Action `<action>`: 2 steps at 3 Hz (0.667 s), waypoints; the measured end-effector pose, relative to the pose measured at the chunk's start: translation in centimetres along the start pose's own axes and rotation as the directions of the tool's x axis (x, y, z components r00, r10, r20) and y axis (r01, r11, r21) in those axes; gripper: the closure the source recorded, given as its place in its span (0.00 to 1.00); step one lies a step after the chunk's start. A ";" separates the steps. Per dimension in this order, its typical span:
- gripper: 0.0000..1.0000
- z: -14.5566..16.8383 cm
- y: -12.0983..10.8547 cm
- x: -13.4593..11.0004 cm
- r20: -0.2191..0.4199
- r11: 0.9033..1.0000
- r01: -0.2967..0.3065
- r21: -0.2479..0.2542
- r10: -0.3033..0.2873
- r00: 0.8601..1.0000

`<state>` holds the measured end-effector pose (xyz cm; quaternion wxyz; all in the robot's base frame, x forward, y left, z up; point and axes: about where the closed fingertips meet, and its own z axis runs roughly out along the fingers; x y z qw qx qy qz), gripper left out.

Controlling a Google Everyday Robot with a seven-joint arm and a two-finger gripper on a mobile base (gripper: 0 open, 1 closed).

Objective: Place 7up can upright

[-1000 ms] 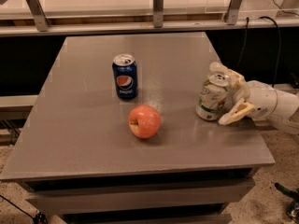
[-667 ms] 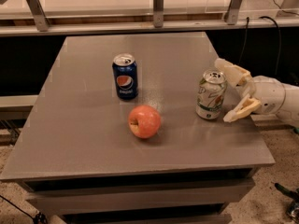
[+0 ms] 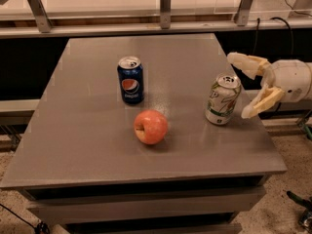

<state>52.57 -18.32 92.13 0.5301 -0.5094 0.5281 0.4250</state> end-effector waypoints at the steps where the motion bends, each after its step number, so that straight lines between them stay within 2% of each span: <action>1: 0.00 0.9 -0.6 -1.6 -0.161 1.000 0.025 0.019 -0.022 0.987; 2: 0.00 1.0 -0.5 -1.8 -0.179 0.999 0.032 0.020 -0.028 0.983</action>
Offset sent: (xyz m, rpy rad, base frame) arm 0.0049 0.0088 0.0134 -0.1433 -0.0041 -0.0295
